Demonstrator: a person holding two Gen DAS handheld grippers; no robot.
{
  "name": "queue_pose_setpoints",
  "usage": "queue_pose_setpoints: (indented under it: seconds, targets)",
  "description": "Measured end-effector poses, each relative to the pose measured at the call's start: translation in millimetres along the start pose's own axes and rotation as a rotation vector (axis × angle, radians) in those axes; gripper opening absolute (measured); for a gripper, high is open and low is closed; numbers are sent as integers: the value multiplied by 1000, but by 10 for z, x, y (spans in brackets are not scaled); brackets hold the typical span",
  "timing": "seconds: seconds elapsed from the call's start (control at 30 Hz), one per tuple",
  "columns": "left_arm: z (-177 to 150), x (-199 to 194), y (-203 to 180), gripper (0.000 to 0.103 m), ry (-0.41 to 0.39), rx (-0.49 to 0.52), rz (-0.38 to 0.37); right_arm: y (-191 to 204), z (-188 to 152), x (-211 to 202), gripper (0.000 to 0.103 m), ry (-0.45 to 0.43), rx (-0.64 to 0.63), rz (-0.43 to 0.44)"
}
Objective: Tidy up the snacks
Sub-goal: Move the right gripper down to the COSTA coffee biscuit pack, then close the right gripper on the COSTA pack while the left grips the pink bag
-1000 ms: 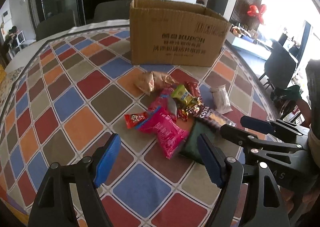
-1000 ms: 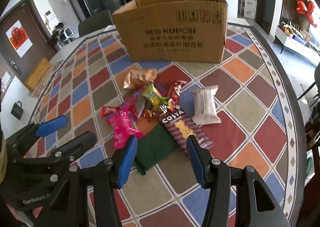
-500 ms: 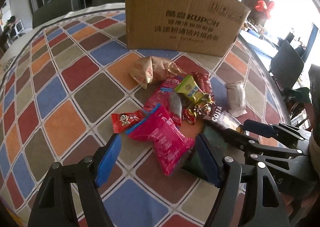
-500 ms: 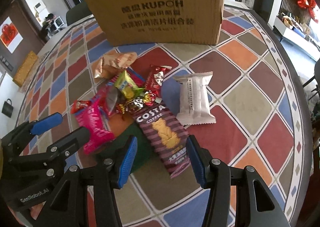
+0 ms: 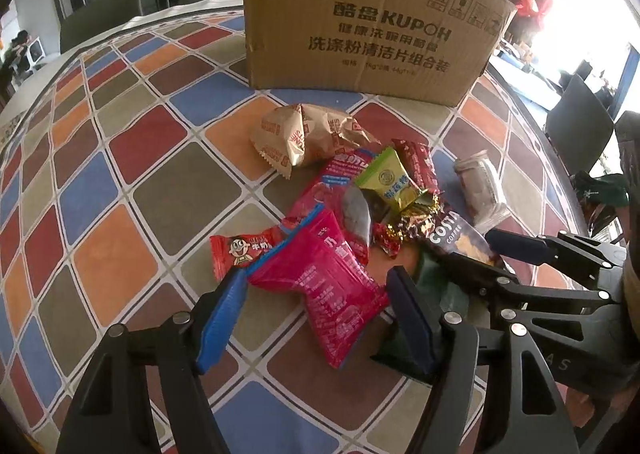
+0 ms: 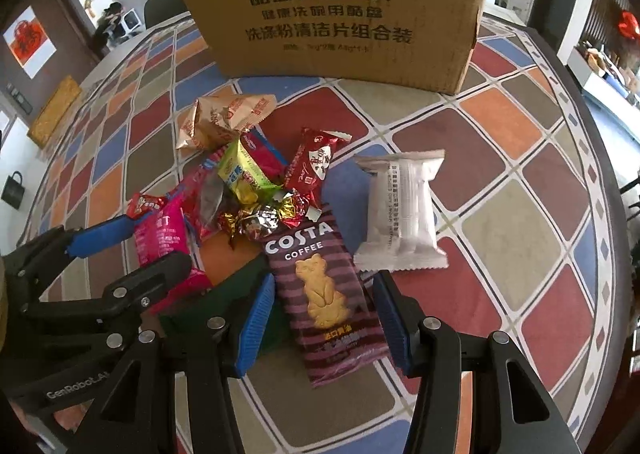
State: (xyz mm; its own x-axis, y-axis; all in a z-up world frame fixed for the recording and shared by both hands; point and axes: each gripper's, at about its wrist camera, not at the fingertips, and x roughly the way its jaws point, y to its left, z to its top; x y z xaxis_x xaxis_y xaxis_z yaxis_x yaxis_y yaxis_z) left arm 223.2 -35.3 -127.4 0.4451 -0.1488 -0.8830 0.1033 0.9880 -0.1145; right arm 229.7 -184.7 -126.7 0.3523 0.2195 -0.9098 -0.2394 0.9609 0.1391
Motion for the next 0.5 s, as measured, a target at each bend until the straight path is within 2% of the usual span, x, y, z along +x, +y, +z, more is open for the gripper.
queue_pose_setpoints:
  seconds: [0.37,0.5]
  targets:
    - [42,29,22,65,-4,-5,-9,15,17,32,52,-8,20,3]
    - [19,19,18,63,3,-7,-22,-4,0,19,47,-10,40,10]
